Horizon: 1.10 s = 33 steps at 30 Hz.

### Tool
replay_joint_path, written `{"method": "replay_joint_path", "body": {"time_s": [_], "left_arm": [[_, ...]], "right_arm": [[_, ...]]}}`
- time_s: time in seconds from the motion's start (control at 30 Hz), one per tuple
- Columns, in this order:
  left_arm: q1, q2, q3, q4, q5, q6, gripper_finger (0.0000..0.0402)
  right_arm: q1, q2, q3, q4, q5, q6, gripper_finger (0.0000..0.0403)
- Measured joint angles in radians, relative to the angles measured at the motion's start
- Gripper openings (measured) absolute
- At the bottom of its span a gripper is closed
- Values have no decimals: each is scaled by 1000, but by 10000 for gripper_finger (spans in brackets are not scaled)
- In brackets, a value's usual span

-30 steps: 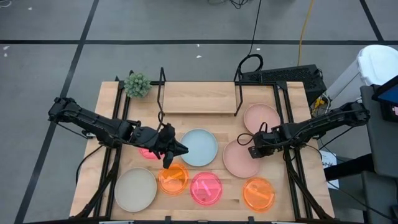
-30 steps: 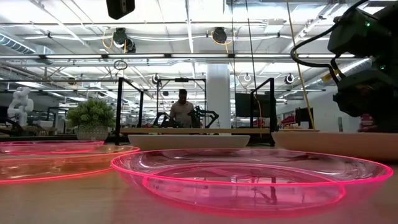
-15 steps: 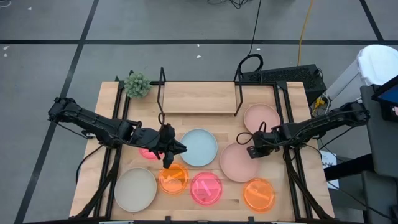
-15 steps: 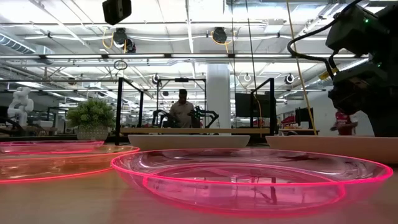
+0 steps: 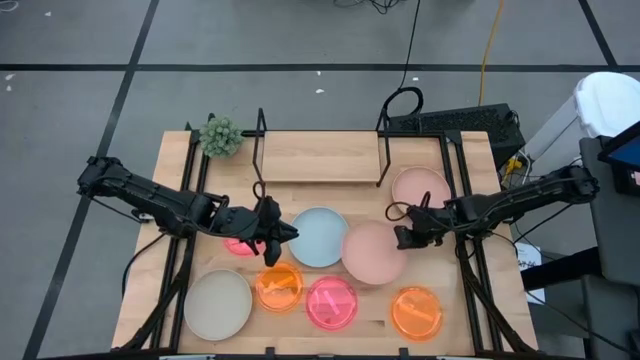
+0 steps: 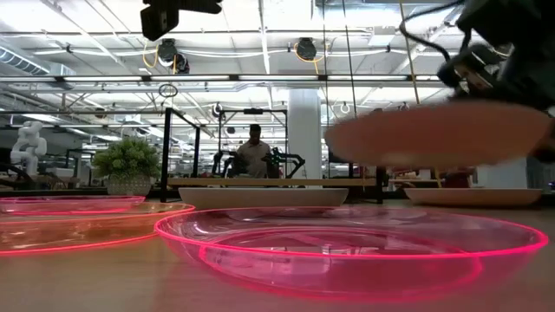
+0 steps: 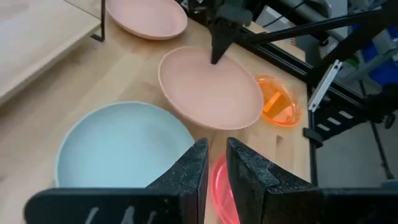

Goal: Place and stack plates onto a shelf
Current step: Put the bottom pink plate on the shelf

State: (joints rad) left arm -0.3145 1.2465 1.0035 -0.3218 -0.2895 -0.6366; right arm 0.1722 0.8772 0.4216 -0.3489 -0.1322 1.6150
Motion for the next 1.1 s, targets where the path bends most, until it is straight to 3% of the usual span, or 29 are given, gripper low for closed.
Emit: {"method": "replay_joint_path", "body": {"time_s": [0.33, 0.67, 0.8, 0.97, 1.1], "left_arm": [[24, 0, 0, 3, -14, -20, 63], [27, 0, 0, 68, -241, -12, 63], [38, 0, 0, 140, -245, 38, 63], [40, 0, 0, 344, -244, 183, 63], [45, 0, 0, 435, -254, 210, 63]], "right_arm": [[-2, 0, 222, -158, 124, -3, 1], [-48, 30, 492, -405, 294, -91, 0], [-96, 61, 609, -466, 343, -184, 0], [-166, 98, 712, -493, 420, -307, 0], [-224, 116, 756, -497, 420, -381, 0]]}}
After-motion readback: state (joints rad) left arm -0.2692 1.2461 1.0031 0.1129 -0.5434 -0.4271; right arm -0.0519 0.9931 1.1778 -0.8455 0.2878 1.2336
